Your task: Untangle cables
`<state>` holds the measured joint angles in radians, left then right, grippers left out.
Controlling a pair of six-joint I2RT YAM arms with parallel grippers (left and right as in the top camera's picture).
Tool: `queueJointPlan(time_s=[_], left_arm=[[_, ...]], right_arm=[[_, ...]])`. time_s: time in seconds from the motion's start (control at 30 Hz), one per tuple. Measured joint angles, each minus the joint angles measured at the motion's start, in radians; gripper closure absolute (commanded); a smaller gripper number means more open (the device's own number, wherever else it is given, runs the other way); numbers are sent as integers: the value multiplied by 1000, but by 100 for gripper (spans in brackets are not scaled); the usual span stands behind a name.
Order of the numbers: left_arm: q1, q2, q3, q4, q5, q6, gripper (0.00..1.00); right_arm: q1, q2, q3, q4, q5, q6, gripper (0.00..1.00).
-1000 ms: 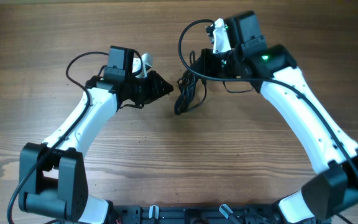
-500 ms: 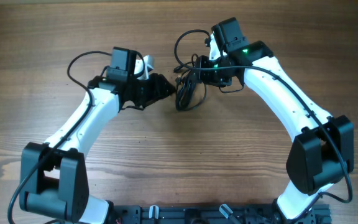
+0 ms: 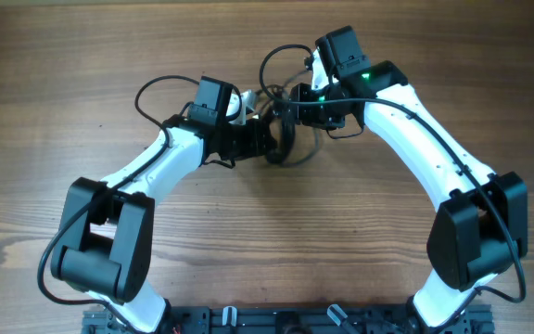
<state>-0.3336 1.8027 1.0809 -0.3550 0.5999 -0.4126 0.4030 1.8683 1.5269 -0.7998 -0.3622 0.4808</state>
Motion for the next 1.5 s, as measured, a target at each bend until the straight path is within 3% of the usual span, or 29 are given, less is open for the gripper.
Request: queueJointPlan(time_s=[0.17, 0.4, 0.57, 1.03, 1.3, 1.5], left_arm=[[31, 0, 0, 29, 72, 9, 96], [240, -79, 0, 49, 446, -78, 96], [280, -102, 0, 42, 651, -92, 96], [304, -102, 0, 19, 821, -92, 96], [330, -103, -5, 17, 866, 44, 96], [331, -102, -11, 15, 869, 82, 96]], right_arm=[[0, 0, 0, 12, -79, -69, 53], [0, 0, 0, 26, -331, -339, 48], [38, -10, 0, 47, -426, -500, 47], [113, -28, 2, 92, -416, -565, 51], [54, -88, 2, 80, -459, -575, 51], [50, -92, 2, 80, -496, -610, 51]])
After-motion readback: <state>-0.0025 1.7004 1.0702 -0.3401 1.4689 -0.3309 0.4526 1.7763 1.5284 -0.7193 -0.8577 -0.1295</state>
